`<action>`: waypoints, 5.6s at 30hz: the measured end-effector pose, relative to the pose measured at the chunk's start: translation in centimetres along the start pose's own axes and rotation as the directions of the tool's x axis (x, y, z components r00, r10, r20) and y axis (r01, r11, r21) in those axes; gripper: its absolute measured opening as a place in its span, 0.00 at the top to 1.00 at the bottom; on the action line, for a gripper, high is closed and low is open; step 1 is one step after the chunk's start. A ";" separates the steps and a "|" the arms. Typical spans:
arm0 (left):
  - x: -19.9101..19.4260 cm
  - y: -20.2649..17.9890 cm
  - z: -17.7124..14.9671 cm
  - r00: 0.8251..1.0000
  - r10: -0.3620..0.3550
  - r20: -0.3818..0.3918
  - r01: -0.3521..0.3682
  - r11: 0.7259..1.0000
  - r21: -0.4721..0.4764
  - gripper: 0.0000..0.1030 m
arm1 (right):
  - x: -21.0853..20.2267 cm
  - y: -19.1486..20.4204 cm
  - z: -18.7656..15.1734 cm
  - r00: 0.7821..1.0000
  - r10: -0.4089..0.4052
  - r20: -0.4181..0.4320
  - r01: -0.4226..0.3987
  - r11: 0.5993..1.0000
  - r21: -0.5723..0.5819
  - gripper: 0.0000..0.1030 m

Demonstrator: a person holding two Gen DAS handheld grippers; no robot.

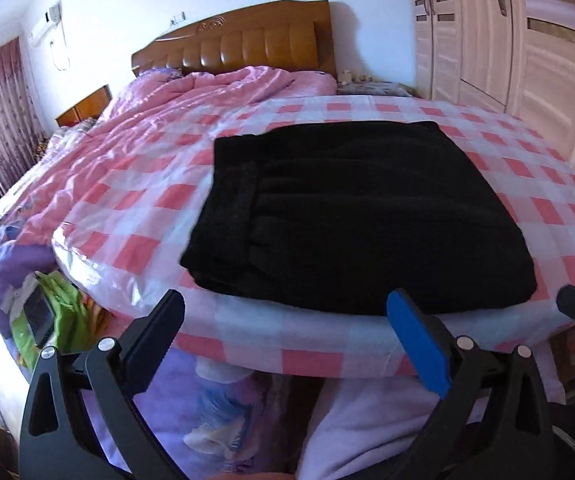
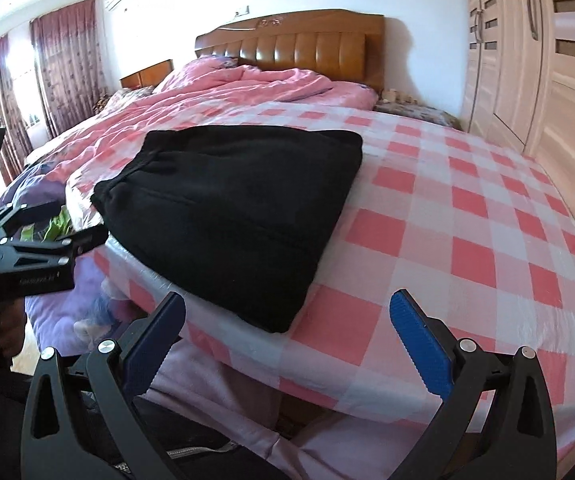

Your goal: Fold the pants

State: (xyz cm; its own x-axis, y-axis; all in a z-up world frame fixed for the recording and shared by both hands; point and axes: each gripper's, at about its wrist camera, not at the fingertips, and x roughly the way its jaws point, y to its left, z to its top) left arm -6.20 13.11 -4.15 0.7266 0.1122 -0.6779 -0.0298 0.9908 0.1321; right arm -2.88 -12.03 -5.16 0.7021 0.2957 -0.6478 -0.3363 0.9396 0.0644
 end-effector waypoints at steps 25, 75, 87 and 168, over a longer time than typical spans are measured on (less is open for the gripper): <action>0.2 -0.2 -0.3 1.000 -0.021 -0.007 0.021 1.000 -0.001 0.02 | 0.0 0.3 0.0 1.000 0.001 0.002 -0.001 1.000 -0.016 0.04; 0.2 0.0 -0.3 1.000 -0.026 -0.009 0.026 1.000 -0.005 0.02 | -0.2 0.4 -0.1 1.000 0.006 -0.001 -0.006 1.000 -0.015 0.04; 0.2 0.1 -0.2 1.000 -0.026 -0.007 0.026 1.000 -0.008 0.02 | -0.2 0.4 -0.1 1.000 0.006 -0.002 -0.006 1.000 -0.014 0.04; 17.0 26.5 -12.3 0.869 0.338 -0.363 -0.494 0.645 -0.583 0.01 | 7.8 -36.4 3.5 0.906 -0.349 -0.241 0.411 0.862 0.296 0.04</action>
State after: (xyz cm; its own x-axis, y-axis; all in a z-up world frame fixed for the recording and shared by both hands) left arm -3.11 42.22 -21.07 0.3722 0.4595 -0.8064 -0.7783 0.6279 -0.0014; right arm 17.04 -43.29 -9.93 0.6018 -0.1016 -0.7921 0.1847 0.9827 0.0143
